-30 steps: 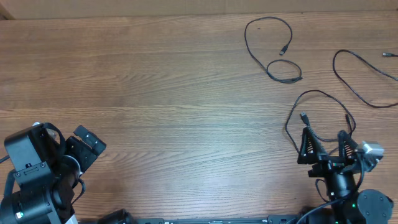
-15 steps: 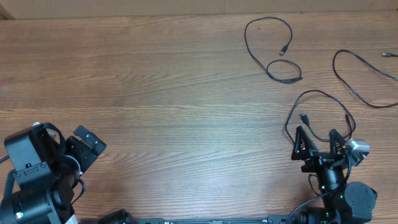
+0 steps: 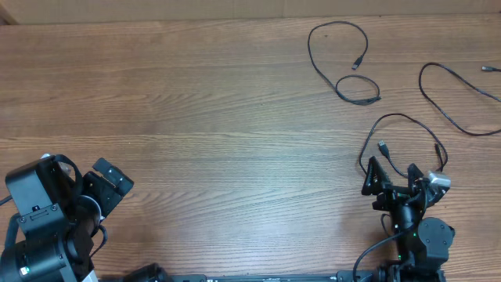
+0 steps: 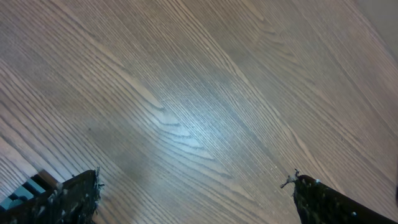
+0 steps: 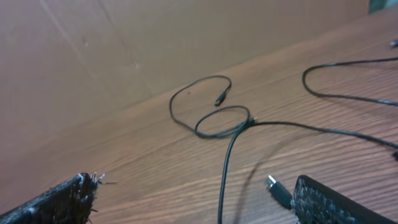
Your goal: Untangle cables
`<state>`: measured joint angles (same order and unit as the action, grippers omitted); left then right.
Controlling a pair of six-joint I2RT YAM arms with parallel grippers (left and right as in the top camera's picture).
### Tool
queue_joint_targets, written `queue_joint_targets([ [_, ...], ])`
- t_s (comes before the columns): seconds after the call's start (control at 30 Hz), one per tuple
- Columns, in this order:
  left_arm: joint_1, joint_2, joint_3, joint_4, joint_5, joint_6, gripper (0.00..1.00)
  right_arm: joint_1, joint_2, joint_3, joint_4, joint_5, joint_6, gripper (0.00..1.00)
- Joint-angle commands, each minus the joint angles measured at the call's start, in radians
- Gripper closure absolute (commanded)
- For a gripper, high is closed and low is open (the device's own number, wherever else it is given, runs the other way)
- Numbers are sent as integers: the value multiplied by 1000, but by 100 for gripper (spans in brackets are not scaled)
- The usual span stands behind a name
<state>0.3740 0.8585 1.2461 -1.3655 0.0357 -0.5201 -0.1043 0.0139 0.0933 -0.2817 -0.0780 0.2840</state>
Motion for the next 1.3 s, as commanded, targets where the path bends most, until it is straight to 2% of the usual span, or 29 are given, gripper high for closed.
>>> queue_joint_targets([
  [0.0, 5, -1, 11, 1, -13, 16, 0, -2, -11, -13, 22, 64, -5, 0],
  [0.27, 5, -1, 11, 1, -13, 16, 0, -2, -11, -23, 58, 167, -5, 0],
  [0.47, 5, -1, 11, 1, -13, 16, 0, -2, -11, -88, 215, 166, -5, 0],
  [0.73, 5, -2, 11, 1, -13, 16, 0, -2, -8, -86, 207, 162, -10, 0],
  [0.93, 5, -2, 11, 1, -13, 16, 0, -2, 10, -87, 203, 102, -213, 0],
  [1.27, 5, -2, 11, 1, -13, 16, 0, -1, -12, -87, 201, 102, -237, 0],
])
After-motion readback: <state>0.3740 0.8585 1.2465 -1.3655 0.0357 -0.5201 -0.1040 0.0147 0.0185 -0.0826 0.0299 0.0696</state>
